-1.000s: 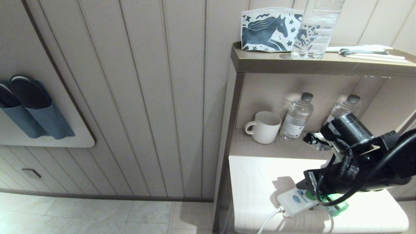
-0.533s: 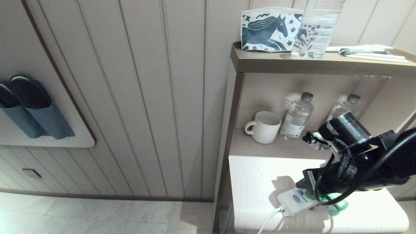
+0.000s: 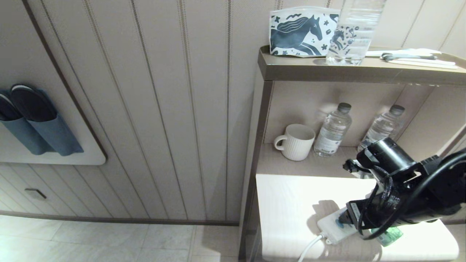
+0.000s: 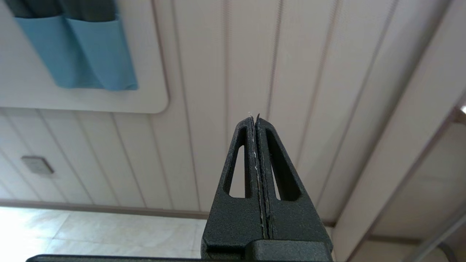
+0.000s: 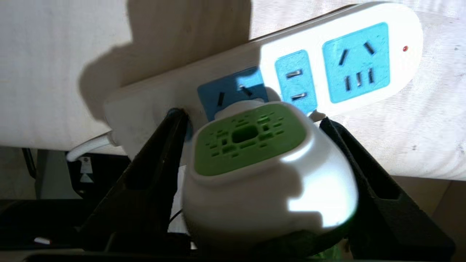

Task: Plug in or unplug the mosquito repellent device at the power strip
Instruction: Insert the plug into the socket

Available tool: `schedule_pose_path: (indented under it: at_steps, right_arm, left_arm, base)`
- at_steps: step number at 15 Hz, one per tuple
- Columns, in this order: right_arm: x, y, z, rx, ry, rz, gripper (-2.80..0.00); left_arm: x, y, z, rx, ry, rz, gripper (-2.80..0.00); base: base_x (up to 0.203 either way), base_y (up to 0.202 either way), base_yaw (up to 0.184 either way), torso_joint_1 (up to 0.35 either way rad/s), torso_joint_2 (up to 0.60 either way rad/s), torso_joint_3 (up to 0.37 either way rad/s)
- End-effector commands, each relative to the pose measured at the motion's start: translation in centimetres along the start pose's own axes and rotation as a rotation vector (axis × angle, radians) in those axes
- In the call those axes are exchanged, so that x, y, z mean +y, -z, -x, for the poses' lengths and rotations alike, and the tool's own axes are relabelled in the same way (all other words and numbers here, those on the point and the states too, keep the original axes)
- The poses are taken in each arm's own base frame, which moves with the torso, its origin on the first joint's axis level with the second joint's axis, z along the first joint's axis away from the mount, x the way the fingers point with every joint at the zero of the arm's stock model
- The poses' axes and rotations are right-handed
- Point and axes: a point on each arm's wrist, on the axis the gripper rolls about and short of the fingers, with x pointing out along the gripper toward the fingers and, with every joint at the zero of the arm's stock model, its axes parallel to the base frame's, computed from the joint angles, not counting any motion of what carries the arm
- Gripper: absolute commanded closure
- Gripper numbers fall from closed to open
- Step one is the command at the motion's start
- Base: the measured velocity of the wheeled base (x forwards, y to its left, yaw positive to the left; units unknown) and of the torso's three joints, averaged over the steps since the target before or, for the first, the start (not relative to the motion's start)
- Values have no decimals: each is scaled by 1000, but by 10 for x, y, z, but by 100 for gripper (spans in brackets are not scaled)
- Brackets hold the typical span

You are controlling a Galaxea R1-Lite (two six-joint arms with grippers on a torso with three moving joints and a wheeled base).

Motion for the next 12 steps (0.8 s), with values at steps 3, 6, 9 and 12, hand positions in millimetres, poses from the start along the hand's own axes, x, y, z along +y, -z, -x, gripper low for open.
schedule_pose_path:
  at_steps: [3,6,9,12]
  right_arm:
    - [5,-3,2,-12,-18,10,-280]
    - [6,-9,6,-39,-21,5,-280]
    - [5,-19,16,-89,-17,-5,-280]
    - [2,-25,26,-110,-6,-12,-280]
  left_arm:
    - [0,0,0,-1,-1,1,0]
    - [0,0,0,-1,-1,1,0]
    - [0,0,0,-1,-1,1,0]
    - [0,0,0,-1,-1,1,0]
  base:
    - [0,0,0,0,0,0]
    - [0,0,0,0,0,0]
    - [0,0,0,0,0,0]
    - [0,0,0,0,0,0]
